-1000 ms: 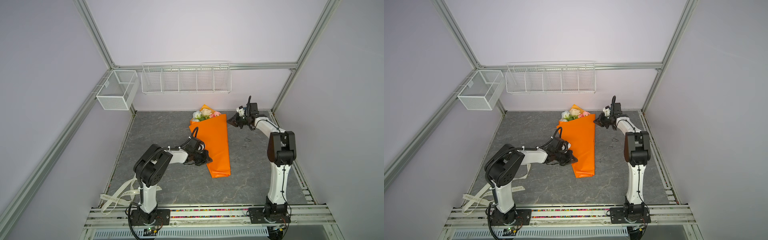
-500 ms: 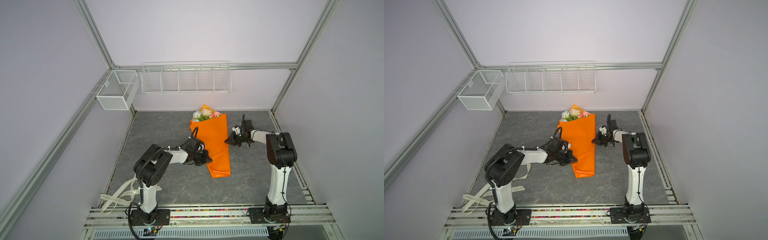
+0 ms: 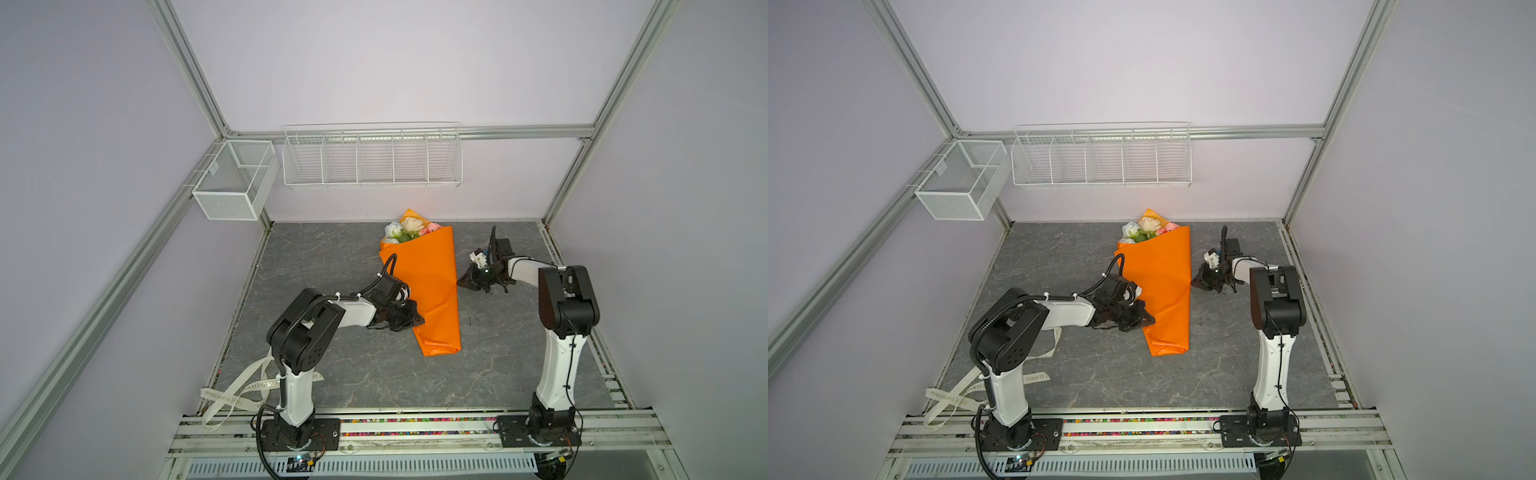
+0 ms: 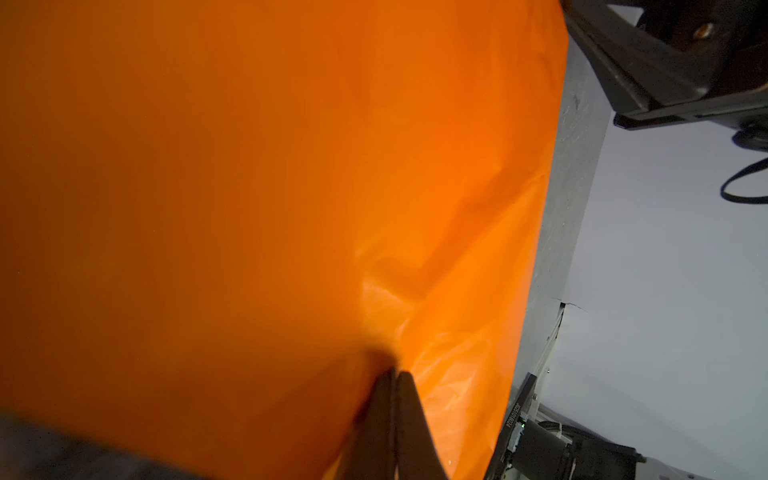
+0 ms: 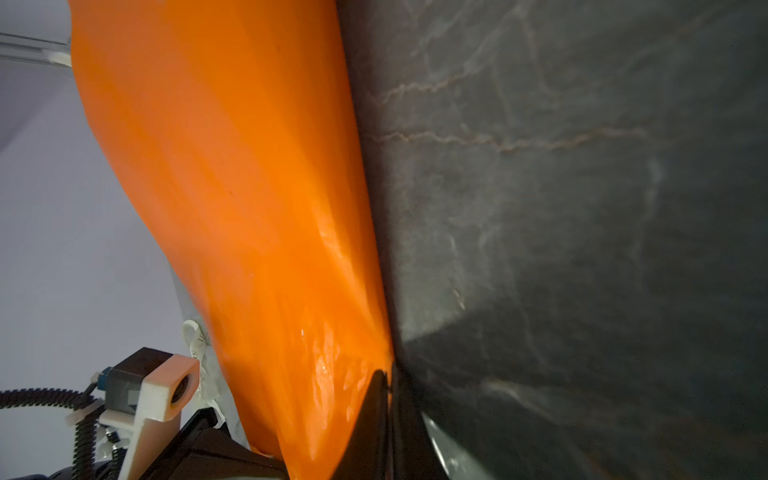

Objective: Tie the bouquet of fake flowers

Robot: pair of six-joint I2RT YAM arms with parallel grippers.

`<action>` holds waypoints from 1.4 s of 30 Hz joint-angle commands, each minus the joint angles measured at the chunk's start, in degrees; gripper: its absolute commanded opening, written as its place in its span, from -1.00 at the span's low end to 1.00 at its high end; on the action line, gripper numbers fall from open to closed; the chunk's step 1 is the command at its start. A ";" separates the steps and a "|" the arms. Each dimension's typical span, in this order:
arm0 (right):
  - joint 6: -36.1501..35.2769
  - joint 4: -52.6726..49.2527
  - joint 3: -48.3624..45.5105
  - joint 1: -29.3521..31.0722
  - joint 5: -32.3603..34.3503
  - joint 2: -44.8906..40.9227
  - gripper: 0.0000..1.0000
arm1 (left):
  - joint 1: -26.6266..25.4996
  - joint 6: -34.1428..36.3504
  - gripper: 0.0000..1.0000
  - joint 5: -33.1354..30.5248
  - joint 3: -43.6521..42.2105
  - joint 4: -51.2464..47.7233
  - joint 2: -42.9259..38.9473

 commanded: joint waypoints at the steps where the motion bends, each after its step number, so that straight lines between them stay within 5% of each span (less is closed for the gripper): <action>1: -1.78 -3.34 -0.94 0.17 1.54 -7.03 -0.70 | 0.50 1.53 -0.83 -3.22 -0.54 -7.20 -1.05; 8: -2.25 -6.25 -4.52 2.31 4.08 -12.28 -0.02 | 1.38 2.56 0.11 -12.40 3.23 -14.33 -8.44; 19: 0.33 -3.94 -6.02 5.97 5.18 -9.57 0.17 | 9.38 4.94 0.50 -14.94 5.33 -17.73 -9.26; 24: 2.26 -1.81 -5.55 5.93 4.90 -6.73 0.18 | 13.66 4.94 0.44 -11.83 7.33 -14.59 -4.60; 32: 3.97 1.01 -1.85 7.63 2.64 -1.63 0.13 | 14.35 5.79 -0.02 -6.48 15.95 -13.61 6.14; 37: 5.47 2.69 1.62 7.56 1.14 2.77 -0.20 | 14.40 5.85 -0.54 -5.47 21.15 -12.57 10.91; 42: 6.36 3.13 5.97 7.03 1.50 6.61 -0.50 | 14.52 5.94 -0.71 -6.71 27.31 -13.67 15.06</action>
